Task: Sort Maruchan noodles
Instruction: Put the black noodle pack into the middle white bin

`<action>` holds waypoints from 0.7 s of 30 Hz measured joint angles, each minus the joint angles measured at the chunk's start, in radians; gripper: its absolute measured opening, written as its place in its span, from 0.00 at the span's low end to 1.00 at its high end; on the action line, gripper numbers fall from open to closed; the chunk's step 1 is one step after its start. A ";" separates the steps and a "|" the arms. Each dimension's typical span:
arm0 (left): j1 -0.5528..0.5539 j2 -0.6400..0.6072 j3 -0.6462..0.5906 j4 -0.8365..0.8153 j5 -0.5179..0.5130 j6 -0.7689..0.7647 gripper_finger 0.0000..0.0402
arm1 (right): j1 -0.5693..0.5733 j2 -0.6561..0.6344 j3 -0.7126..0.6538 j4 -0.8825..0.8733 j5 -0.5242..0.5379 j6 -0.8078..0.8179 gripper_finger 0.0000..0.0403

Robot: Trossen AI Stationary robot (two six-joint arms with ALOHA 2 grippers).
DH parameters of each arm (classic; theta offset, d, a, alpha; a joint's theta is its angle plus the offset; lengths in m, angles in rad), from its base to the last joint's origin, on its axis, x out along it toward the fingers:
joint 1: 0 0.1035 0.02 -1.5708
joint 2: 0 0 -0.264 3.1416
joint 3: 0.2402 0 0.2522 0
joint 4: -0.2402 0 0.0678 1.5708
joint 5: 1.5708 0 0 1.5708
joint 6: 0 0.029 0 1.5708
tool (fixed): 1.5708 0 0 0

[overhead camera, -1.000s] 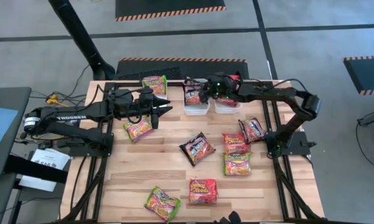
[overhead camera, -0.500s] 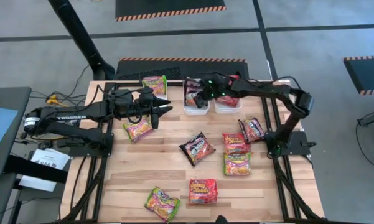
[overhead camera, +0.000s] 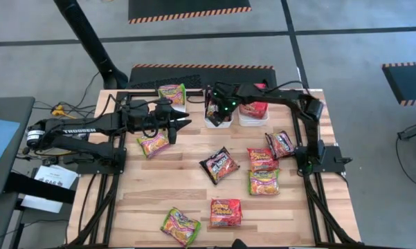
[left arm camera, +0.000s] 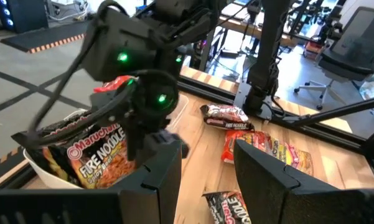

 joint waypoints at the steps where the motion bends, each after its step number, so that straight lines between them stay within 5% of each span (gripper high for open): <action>1: 0.000 0.000 0.000 -0.004 -0.001 0.001 0.34 | 0.002 0.012 0.009 -0.002 0.000 0.000 0.48; 6: 0.000 0.000 0.000 -0.006 -0.003 0.004 0.34 | 0.002 0.057 0.029 -0.020 0.013 0.000 0.48; 15: 0.000 0.000 0.000 -0.006 -0.006 0.039 0.34 | -0.030 0.073 0.029 0.027 0.184 0.000 0.48; 21: 0.000 0.000 0.000 -0.006 -0.006 0.039 0.34 | -0.049 0.073 0.029 0.076 0.182 0.000 0.48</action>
